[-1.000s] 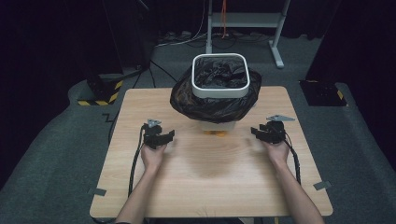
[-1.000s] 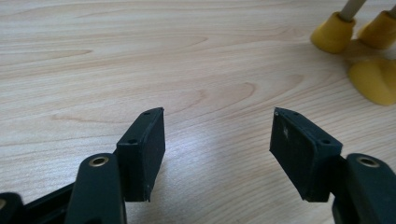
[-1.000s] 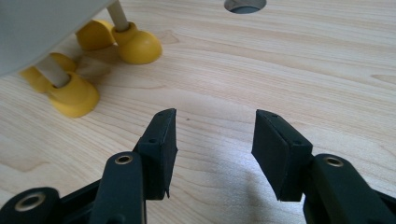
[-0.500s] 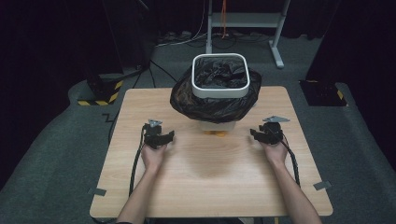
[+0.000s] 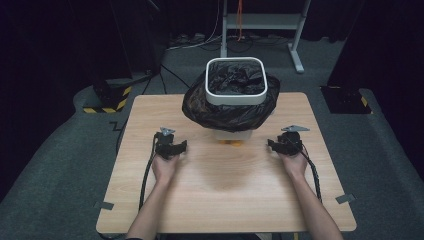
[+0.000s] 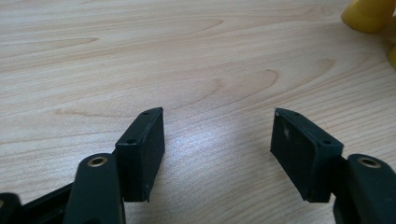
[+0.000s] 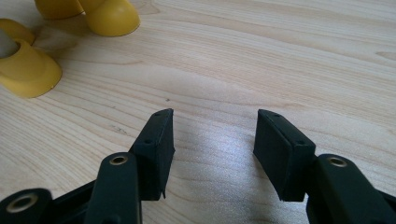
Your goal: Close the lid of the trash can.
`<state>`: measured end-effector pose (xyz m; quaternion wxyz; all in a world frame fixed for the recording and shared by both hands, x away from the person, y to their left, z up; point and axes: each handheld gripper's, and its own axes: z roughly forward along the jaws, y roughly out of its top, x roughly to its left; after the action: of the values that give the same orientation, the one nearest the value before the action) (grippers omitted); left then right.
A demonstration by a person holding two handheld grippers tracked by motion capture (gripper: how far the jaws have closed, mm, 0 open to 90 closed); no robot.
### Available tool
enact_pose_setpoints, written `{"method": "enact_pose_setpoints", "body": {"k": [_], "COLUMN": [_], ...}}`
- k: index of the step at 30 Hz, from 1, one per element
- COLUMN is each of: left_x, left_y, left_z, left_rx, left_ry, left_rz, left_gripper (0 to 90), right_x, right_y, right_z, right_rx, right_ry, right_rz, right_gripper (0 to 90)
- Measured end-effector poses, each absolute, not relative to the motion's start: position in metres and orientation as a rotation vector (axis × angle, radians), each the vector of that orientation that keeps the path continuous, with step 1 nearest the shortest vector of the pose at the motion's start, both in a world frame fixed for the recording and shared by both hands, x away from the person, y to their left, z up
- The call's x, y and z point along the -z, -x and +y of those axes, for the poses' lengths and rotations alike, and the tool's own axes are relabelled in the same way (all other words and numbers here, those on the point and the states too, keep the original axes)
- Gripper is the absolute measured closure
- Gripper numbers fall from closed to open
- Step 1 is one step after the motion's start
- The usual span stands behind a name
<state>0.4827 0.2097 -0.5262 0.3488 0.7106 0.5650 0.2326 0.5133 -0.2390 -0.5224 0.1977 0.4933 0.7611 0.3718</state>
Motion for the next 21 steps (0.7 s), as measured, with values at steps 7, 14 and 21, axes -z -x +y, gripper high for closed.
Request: {"method": "enact_pose_setpoints", "body": {"k": [7,14,21], "left_x": [0.5265,0.5266,0.5267], "left_y": [-0.4823,-0.4823,-0.4824], "left_z": [0.2028,0.2017,0.2017], "left_rx": [-0.649,-0.647,-0.647], "left_ry": [-1.899,-1.915,-1.915], "left_rz": [1.449,1.433,1.433], "left_gripper": [30.4,27.8,27.8], "right_x": [0.5231,0.5233,0.5235], "right_y": [-0.5096,-0.51,-0.5094], "right_z": [-0.2306,-0.2306,-0.2296], "right_rx": [-0.957,-0.941,-0.933], "right_ry": [-1.284,-1.307,-1.296], "right_rz": [2.148,2.13,2.122], "right_gripper": [43.7,37.7,37.1]}}
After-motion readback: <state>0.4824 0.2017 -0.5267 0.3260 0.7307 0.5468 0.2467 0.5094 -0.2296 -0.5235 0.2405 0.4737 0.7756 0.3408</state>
